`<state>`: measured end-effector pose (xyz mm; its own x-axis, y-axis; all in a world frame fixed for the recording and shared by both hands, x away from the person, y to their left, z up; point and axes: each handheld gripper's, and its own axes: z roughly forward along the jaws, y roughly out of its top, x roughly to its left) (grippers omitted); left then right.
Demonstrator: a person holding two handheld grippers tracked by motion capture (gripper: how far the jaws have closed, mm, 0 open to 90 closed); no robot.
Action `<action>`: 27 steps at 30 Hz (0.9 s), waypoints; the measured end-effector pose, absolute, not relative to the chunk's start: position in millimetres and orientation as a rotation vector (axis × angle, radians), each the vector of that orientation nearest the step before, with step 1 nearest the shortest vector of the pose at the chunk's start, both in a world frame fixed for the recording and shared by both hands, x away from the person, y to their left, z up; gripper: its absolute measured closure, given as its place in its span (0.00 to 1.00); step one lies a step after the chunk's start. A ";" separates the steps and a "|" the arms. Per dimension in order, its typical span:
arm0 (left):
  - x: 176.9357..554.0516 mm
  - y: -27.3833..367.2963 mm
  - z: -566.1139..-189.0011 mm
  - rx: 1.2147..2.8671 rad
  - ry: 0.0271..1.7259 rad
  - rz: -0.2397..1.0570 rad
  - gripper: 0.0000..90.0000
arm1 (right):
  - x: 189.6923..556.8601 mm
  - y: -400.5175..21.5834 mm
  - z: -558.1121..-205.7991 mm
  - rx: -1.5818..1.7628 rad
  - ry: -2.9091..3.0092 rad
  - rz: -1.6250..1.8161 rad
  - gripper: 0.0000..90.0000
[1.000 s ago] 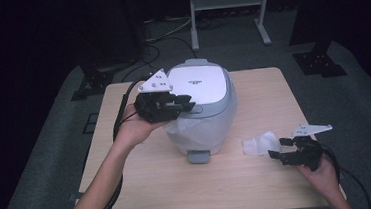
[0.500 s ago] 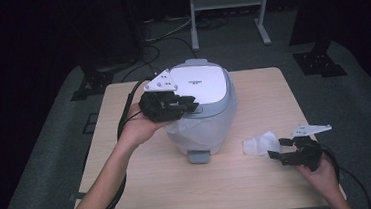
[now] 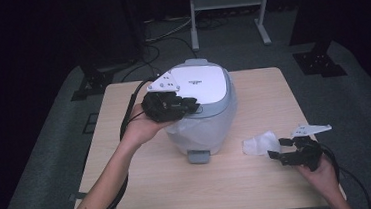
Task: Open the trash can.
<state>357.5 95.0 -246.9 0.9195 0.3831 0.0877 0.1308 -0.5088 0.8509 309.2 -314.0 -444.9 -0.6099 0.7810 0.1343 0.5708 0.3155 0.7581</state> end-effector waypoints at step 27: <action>356.8 100.9 -256.1 2.034 0.386 0.320 0.91 | 308.4 -312.0 -444.5 1.223 2.331 1.171 0.31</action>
<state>356.8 100.9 -256.1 0.9142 0.4003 0.0630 0.1359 -0.4493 0.8830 308.4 -312.0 -444.5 -0.6116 0.7803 0.1307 0.5708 0.3208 0.7558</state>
